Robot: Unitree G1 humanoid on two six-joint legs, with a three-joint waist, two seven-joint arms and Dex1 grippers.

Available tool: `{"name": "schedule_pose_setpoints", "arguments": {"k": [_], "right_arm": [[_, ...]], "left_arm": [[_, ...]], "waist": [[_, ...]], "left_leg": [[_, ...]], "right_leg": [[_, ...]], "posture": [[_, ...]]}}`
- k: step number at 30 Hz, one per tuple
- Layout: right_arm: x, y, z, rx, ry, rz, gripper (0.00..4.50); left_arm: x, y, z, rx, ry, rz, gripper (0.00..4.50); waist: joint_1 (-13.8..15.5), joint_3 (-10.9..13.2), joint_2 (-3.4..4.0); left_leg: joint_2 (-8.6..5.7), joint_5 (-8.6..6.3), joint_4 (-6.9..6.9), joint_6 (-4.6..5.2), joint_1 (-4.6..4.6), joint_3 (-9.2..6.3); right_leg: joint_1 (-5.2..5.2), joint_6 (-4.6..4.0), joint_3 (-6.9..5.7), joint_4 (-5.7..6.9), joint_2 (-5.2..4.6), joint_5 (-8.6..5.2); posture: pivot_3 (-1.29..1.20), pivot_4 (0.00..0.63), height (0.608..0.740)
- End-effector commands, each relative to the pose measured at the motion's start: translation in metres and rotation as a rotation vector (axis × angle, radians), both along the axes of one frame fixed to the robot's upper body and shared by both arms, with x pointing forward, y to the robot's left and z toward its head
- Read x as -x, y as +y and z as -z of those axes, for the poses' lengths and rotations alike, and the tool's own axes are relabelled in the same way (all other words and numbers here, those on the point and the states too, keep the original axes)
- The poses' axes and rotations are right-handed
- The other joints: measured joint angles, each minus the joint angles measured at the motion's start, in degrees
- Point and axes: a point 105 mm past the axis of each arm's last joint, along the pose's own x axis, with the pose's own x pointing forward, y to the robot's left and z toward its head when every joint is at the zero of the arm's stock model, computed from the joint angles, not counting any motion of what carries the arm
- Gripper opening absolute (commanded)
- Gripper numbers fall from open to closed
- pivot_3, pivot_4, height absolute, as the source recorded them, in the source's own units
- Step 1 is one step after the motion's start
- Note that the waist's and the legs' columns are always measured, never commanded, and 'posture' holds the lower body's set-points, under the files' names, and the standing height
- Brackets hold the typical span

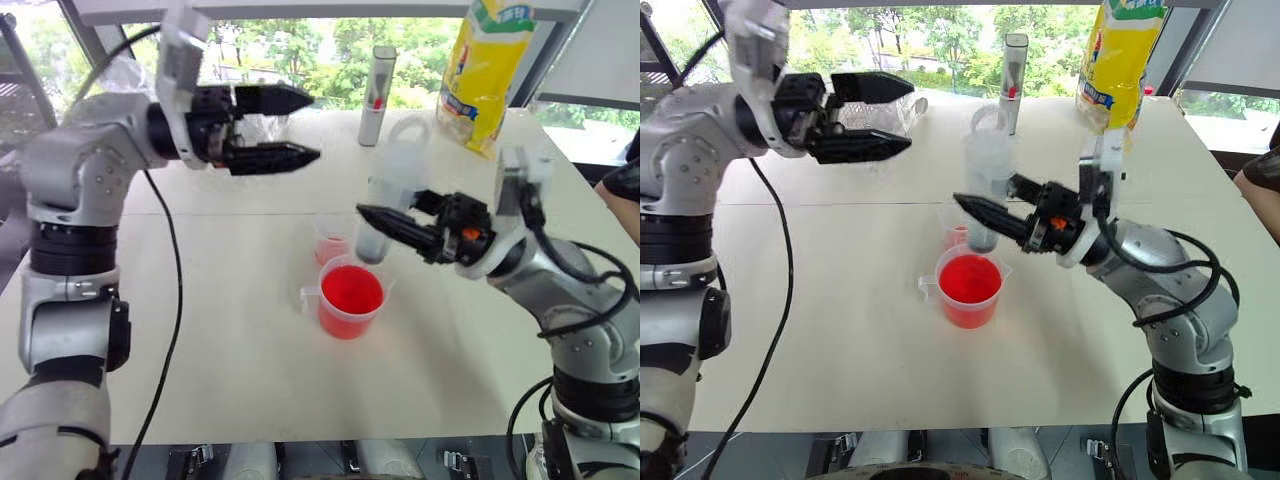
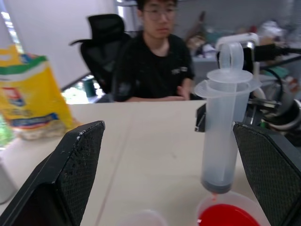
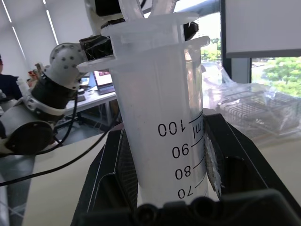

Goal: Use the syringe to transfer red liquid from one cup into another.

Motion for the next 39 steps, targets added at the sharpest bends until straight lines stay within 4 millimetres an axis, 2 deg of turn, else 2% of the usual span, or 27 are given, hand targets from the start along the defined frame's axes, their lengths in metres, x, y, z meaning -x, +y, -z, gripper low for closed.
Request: {"name": "schedule_pose_setpoints", "arguments": {"k": [1, 13, 19, 29, 35, 39], "right_arm": [[0.011, 0.008, 0.001, 0.001, -0.026, -0.055, 1.50], [0.004, 0.015, 0.023, 0.025, 0.004, -0.073, 1.50], [-0.006, 0.017, 0.038, 0.035, 0.027, -0.053, 1.50], [-0.008, 0.016, 0.042, 0.036, 0.037, -0.044, 1.50], [-0.008, 0.017, 0.041, 0.037, 0.030, -0.053, 1.50], [-0.009, 0.016, 0.043, 0.050, 0.029, -0.056, 1.50]], "left_arm": [[0.009, -0.006, -0.007, -0.022, -0.062, 0.049, 4.50], [0.018, -0.022, -0.002, -0.042, -0.079, 0.136, 4.50], [0.031, -0.031, 0.001, -0.055, -0.056, 0.220, 4.50], [0.042, -0.025, 0.007, -0.113, -0.008, 0.264, 4.50], [0.033, -0.021, 0.018, -0.136, 0.033, 0.241, 4.50], [0.032, -0.027, 0.024, -0.141, 0.057, 0.267, 4.50]], "waist": [[0.00, 0.00, 0.00], [0.11, 0.00, -0.01], [0.09, -0.01, -0.01], [0.01, 0.00, -0.01], [0.09, -0.01, 0.00], [0.13, -0.01, 0.00]], "left_leg": [[-0.01, 0.00, 0.00, 0.00, 0.00, 0.00], [-0.03, 0.00, 0.03, 0.00, -0.01, 0.00], [-0.03, 0.00, 0.04, 0.00, 0.01, -0.01], [-0.03, 0.00, 0.06, 0.00, 0.02, -0.01], [-0.03, 0.00, 0.08, 0.00, 0.02, 0.00], [-0.04, 0.00, 0.09, 0.00, 0.02, -0.01]], "right_leg": [[0.00, 0.00, 0.02, 0.01, 0.00, 0.00], [0.00, 0.00, 0.04, 0.01, 0.00, 0.00], [0.00, 0.00, 0.04, 0.06, 0.02, 0.00], [0.00, 0.00, 0.05, 0.08, 0.03, 0.00], [0.01, 0.00, 0.05, 0.10, 0.02, 0.00], [0.01, 0.00, 0.04, 0.11, 0.02, 0.00]], "posture": [[0.00, 0.150, 0.740], [0.00, 0.150, 0.740], [0.00, 0.150, 0.740], [0.00, 0.150, 0.740], [0.00, 0.150, 0.740], [0.00, 0.150, 0.740]]}}
